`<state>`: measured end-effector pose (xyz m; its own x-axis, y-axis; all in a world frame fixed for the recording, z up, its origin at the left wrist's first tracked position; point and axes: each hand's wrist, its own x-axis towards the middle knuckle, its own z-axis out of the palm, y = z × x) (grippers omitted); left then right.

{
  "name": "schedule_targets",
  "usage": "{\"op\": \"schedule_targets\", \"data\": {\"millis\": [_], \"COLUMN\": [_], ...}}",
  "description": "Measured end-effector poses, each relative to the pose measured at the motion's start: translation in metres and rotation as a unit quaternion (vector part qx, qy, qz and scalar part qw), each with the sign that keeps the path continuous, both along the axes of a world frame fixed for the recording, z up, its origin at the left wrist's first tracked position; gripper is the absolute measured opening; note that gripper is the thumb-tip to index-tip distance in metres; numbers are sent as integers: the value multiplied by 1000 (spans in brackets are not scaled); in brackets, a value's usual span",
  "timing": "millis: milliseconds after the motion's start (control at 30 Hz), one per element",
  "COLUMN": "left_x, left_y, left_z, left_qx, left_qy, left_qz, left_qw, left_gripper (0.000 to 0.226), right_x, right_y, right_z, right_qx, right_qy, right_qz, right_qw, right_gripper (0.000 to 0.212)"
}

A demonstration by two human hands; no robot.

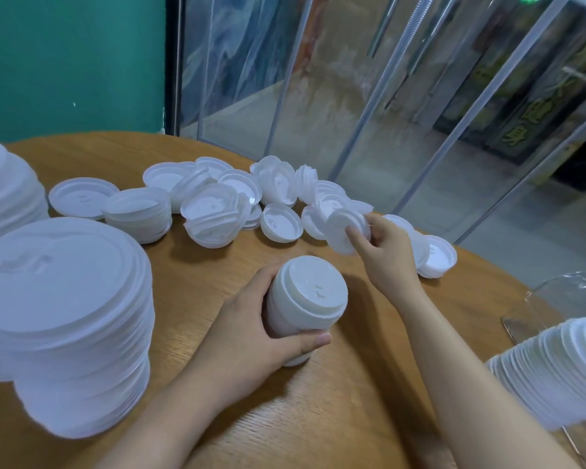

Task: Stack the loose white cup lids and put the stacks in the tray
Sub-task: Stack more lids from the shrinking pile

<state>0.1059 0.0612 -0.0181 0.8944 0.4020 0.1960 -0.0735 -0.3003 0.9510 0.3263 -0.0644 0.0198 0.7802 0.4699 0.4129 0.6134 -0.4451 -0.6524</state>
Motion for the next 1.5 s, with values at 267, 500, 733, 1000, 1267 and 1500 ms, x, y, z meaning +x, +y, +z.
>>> {"op": "schedule_targets", "data": {"millis": [267,500,733,1000,1267,1500], "left_x": [-1,-1,-1,-2,-3,-1], "left_y": [-2,-3,-3,-5,-2,-2], "left_z": [-1,0,2,4,2,2], "left_qx": [-2,-1,3,-6,-34,-37], "left_qy": [2,14,18,17,23,20], "left_qz": [8,5,0,8,-4,-6], "left_qw": [1000,1000,1000,1000,999,999], "left_gripper": [76,75,72,71,72,75], "right_x": [-20,-16,-15,-53,-101,-97], "right_y": [-26,-39,-39,-38,-29,-28], "right_z": [-35,-47,-54,13,49,40], "right_qx": [55,-3,-52,111,-41,-81], "right_qy": [104,142,112,114,55,59], "right_qz": [-52,-52,-29,29,172,168], "right_qw": [992,989,992,987,983,981], "right_gripper": [29,74,66,39,62,67]}}
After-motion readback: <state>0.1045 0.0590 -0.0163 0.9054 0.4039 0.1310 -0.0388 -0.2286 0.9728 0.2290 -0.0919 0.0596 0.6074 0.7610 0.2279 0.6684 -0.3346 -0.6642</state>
